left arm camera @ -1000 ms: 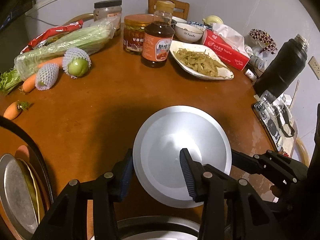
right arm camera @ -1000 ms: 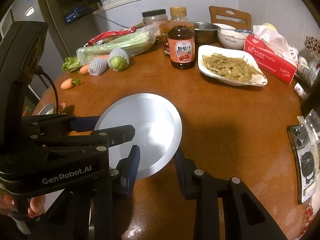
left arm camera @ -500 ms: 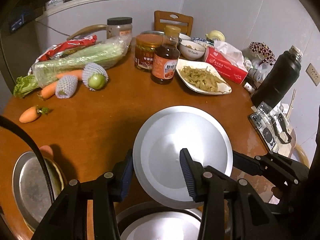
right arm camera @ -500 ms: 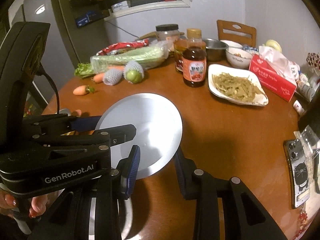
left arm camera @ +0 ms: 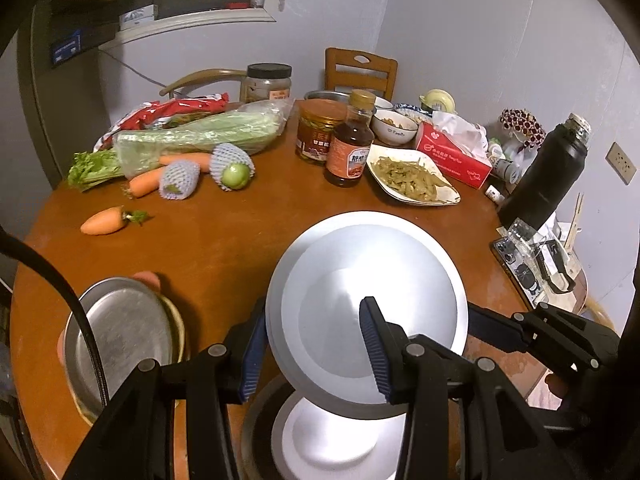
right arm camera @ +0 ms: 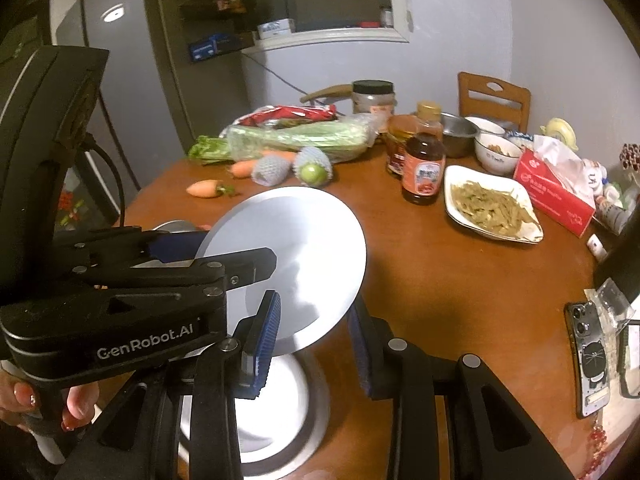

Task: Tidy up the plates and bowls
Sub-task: 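Lift the red noodle bowl with both grippers and carry it over the steel bowl, then lower the red noodle bowl into the steel bowl with both grippers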

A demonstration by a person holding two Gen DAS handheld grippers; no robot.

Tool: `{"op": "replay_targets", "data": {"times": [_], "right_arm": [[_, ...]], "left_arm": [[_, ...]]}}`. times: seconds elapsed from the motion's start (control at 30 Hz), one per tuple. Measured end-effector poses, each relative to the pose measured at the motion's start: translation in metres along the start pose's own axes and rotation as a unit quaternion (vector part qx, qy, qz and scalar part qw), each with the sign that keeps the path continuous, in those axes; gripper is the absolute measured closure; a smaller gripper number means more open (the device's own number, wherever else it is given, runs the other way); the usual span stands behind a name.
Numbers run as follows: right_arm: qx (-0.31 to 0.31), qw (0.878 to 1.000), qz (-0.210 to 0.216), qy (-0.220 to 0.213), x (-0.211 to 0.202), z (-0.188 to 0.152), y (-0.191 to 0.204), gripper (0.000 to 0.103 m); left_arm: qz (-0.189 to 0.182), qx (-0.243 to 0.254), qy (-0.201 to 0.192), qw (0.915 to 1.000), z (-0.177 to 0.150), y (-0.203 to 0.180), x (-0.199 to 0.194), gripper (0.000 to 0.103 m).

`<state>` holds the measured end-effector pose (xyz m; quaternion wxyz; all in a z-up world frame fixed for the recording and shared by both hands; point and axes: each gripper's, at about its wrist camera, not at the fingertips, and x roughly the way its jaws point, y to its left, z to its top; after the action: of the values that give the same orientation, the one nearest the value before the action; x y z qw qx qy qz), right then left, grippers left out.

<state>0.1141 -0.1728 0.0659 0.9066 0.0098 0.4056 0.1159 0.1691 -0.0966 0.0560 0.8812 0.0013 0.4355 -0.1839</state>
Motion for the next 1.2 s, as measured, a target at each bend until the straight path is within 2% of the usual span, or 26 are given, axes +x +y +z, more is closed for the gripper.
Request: {"op": "replay_targets", "data": {"times": [0.5, 1.2], "right_arm": [[-0.034, 0.999, 0.014, -0.016, -0.033, -0.013, 0.042, 0.068], [-0.037, 0.999, 0.021, -0.003, -0.043, -0.047, 0.045, 0.068]], "left_arm": [[0.014, -0.006, -0.026, 0.9995, -0.031, 0.010, -0.048, 0.058], [-0.002, -0.008, 0.003, 1.0000, -0.067, 0.002, -0.040, 0.059]]}}
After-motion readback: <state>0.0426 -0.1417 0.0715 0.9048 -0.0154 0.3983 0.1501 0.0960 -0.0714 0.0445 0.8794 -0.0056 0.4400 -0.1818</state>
